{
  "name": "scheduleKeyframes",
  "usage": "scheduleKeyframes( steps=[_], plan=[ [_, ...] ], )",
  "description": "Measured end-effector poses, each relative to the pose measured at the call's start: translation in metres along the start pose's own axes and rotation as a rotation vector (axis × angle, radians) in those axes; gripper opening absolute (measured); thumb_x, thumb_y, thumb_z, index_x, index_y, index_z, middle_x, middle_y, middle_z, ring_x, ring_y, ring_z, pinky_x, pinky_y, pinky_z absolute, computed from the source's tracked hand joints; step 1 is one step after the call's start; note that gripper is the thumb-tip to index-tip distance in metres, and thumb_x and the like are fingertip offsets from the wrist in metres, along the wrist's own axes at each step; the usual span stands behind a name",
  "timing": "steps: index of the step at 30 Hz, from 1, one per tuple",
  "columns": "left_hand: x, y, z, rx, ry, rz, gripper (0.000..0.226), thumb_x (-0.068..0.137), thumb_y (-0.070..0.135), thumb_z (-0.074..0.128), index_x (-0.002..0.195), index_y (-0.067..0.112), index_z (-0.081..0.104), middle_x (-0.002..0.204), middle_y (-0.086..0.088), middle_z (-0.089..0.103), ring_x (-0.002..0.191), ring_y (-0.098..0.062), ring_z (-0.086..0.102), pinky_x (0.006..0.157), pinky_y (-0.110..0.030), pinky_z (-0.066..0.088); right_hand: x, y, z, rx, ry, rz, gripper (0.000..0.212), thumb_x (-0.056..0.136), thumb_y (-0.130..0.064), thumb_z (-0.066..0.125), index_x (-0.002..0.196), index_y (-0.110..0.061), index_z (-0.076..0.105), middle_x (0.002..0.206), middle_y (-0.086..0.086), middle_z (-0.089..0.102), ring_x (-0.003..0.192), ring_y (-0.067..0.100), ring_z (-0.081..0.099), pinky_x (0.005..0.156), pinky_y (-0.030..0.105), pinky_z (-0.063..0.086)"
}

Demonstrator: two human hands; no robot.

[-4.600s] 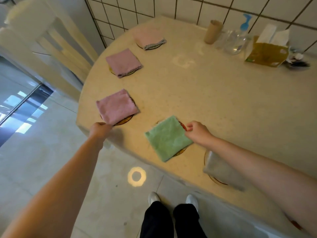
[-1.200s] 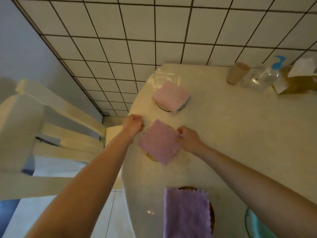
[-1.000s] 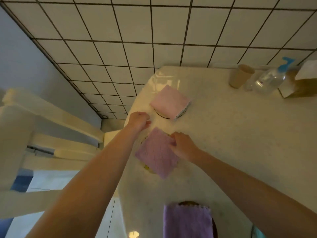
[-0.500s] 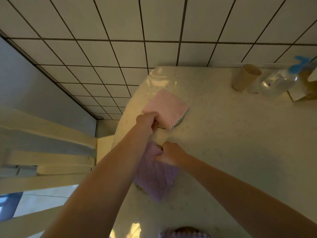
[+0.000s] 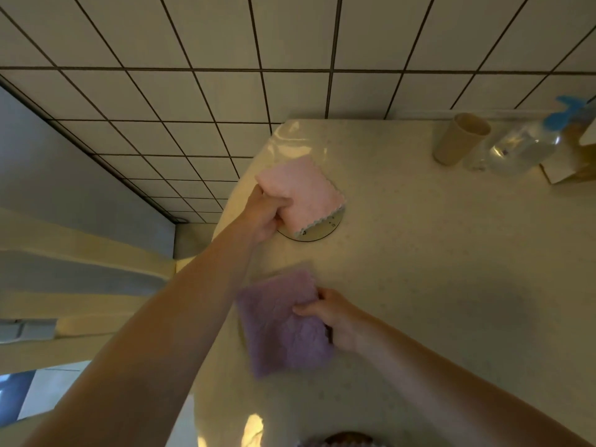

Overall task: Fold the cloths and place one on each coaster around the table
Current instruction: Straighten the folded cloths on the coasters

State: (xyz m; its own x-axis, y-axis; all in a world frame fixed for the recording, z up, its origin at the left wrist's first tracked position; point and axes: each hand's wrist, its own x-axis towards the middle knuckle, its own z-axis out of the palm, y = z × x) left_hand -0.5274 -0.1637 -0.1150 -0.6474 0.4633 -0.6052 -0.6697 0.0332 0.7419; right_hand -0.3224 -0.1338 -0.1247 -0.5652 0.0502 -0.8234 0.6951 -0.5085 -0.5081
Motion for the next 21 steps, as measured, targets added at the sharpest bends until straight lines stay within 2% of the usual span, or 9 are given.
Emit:
scheduleKeyframes(
  steps=[2, 5, 8, 10, 12, 14, 17, 18, 21],
  plan=[
    [0.003, 0.008, -0.002, 0.040, -0.076, -0.040, 0.057, 0.082, -0.010, 0.059, 0.131, 0.017, 0.047, 0.124, -0.006, 0.060, 0.109, -0.025, 0.060, 0.083, -0.042, 0.055, -0.005, 0.012, -0.002, 0.204, 0.011, 0.038, 0.027, 0.081, 0.009, 0.061, 0.106, 0.001, 0.065, 0.098, 0.020, 0.071, 0.086, 0.031, 0.069, 0.081, 0.043, 0.056],
    [0.010, 0.017, -0.004, 0.186, -0.182, -0.102, 0.053, 0.084, -0.005, 0.060, 0.132, 0.013, 0.049, 0.123, -0.007, 0.062, 0.105, -0.023, 0.063, 0.075, -0.035, 0.057, -0.007, 0.019, 0.000, 0.310, 0.012, 0.044, 0.026, 0.082, 0.009, 0.058, 0.104, 0.000, 0.066, 0.099, 0.021, 0.071, 0.087, 0.031, 0.070, 0.079, 0.042, 0.057],
    [0.017, 0.016, -0.003, 0.423, -0.070, -0.100, 0.059, 0.081, -0.004, 0.066, 0.135, 0.008, 0.044, 0.114, -0.002, 0.060, 0.106, -0.021, 0.058, 0.082, -0.033, 0.051, -0.008, 0.018, 0.002, 0.396, 0.004, 0.032, 0.024, 0.083, 0.008, 0.058, 0.103, -0.001, 0.067, 0.097, 0.020, 0.072, 0.080, 0.029, 0.070, 0.071, 0.038, 0.058],
    [0.021, 0.014, -0.004, 0.473, -0.013, -0.078, 0.055, 0.080, -0.006, 0.068, 0.129, 0.008, 0.048, 0.104, 0.001, 0.058, 0.103, -0.020, 0.055, 0.079, -0.032, 0.050, -0.007, 0.018, 0.001, 0.419, 0.033, 0.024, 0.024, 0.084, 0.007, 0.058, 0.104, -0.002, 0.066, 0.097, 0.018, 0.072, 0.078, 0.027, 0.071, 0.064, 0.034, 0.058],
    [0.023, 0.014, -0.005, 0.482, -0.023, -0.082, 0.045, 0.081, -0.005, 0.068, 0.119, 0.012, 0.052, 0.102, 0.001, 0.059, 0.100, -0.019, 0.057, 0.074, -0.029, 0.051, -0.006, 0.019, 0.000, 0.364, 0.079, -0.009, 0.024, 0.084, 0.005, 0.058, 0.104, -0.006, 0.066, 0.096, 0.015, 0.073, 0.080, 0.025, 0.071, 0.068, 0.034, 0.058],
    [0.024, 0.015, -0.008, 0.503, -0.022, -0.077, 0.039, 0.081, -0.003, 0.068, 0.113, 0.015, 0.053, 0.101, 0.000, 0.059, 0.095, -0.017, 0.058, 0.072, -0.029, 0.052, -0.004, 0.021, -0.002, 0.110, 0.164, -0.114, 0.023, 0.084, -0.001, 0.060, 0.101, -0.015, 0.066, 0.102, 0.009, 0.072, 0.088, 0.020, 0.070, 0.078, 0.034, 0.057],
    [0.028, 0.016, -0.012, 0.580, 0.009, -0.021, 0.037, 0.081, 0.002, 0.071, 0.110, 0.016, 0.054, 0.100, -0.002, 0.060, 0.095, -0.021, 0.059, 0.078, -0.035, 0.053, -0.006, 0.020, -0.007, -0.321, 0.274, -0.300, 0.022, 0.083, -0.017, 0.064, 0.104, -0.022, 0.062, 0.102, -0.005, 0.070, 0.090, 0.005, 0.065, 0.075, 0.017, 0.051],
    [0.028, 0.015, -0.013, 0.610, 0.024, 0.004, 0.038, 0.079, 0.005, 0.073, 0.110, 0.016, 0.054, 0.100, -0.004, 0.060, 0.097, -0.023, 0.059, 0.082, -0.039, 0.053, -0.007, 0.019, -0.008, -0.346, 0.284, -0.303, 0.024, 0.082, -0.019, 0.065, 0.105, -0.022, 0.062, 0.100, -0.007, 0.069, 0.089, 0.004, 0.065, 0.074, 0.017, 0.051],
    [0.026, 0.012, -0.013, 0.686, 0.069, 0.074, 0.047, 0.074, 0.011, 0.079, 0.113, 0.017, 0.053, 0.100, -0.004, 0.060, 0.095, -0.024, 0.060, 0.085, -0.043, 0.053, -0.007, 0.015, -0.010, -0.278, 0.227, -0.219, 0.026, 0.074, -0.018, 0.066, 0.099, -0.023, 0.063, 0.096, -0.004, 0.071, 0.088, 0.012, 0.068, 0.082, 0.034, 0.057]
  ],
)
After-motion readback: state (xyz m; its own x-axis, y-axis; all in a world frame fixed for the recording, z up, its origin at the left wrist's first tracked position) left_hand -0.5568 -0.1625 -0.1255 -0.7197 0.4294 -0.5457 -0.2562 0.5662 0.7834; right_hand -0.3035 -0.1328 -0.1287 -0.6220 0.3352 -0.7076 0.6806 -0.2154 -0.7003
